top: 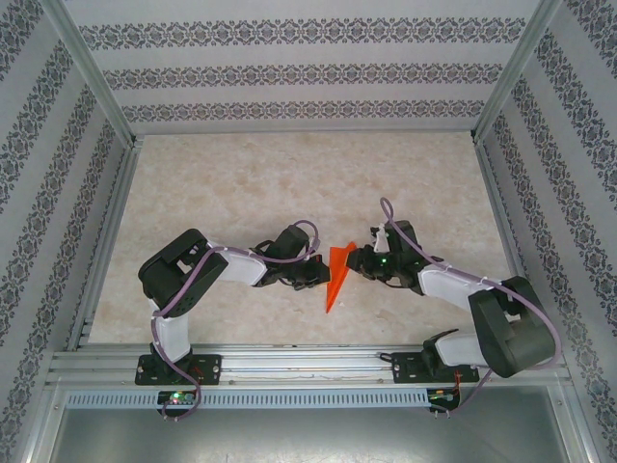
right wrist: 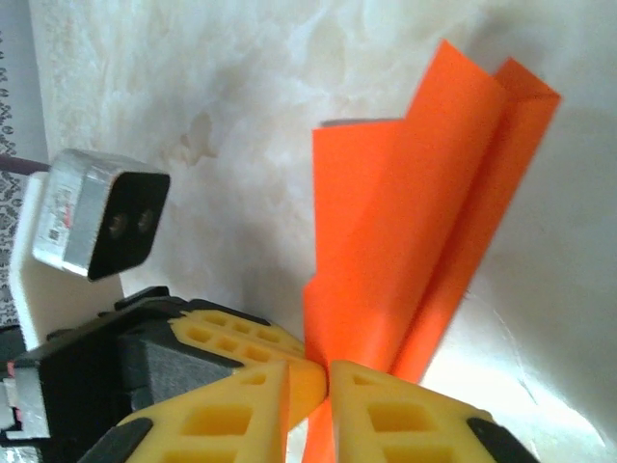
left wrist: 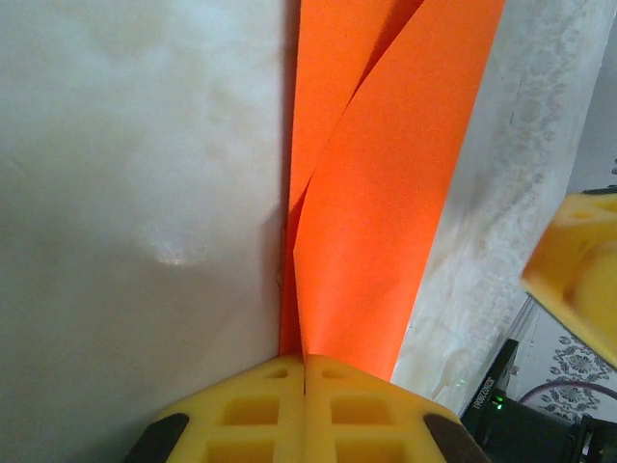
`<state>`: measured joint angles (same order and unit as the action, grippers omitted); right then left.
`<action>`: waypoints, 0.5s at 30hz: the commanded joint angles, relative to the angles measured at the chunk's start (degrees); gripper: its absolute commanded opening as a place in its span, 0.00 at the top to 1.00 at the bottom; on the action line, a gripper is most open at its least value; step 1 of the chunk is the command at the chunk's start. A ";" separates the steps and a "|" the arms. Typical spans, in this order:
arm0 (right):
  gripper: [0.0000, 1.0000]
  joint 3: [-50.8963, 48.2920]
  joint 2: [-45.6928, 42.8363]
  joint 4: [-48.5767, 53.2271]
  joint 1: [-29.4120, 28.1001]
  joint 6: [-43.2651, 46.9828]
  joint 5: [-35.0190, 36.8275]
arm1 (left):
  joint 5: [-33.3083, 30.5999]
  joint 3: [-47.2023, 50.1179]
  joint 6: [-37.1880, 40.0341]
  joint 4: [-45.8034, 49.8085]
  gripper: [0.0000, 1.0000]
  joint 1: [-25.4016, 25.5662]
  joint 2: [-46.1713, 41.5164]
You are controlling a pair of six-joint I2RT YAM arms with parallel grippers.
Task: Fold a paper plane with a square sheet of paper (fold left side to right side)
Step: Fold the wing for the fifth time at the center of the table.
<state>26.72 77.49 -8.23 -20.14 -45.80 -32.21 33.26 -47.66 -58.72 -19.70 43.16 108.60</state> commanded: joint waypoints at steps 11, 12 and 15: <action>0.86 5.66 8.57 0.85 -2.18 2.32 0.40 | -6.54 0.64 0.89 3.96 1.00 2.11 5.75; 0.86 5.80 8.88 0.93 -2.18 2.39 0.37 | -6.68 0.72 0.89 4.15 1.00 2.11 5.75; 0.86 5.89 9.42 0.93 -2.27 2.43 0.56 | -6.71 0.71 0.80 4.32 1.00 2.11 5.75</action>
<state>31.24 86.30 -7.88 -21.65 -44.62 -32.18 33.21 -47.66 -58.74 -19.66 43.16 108.60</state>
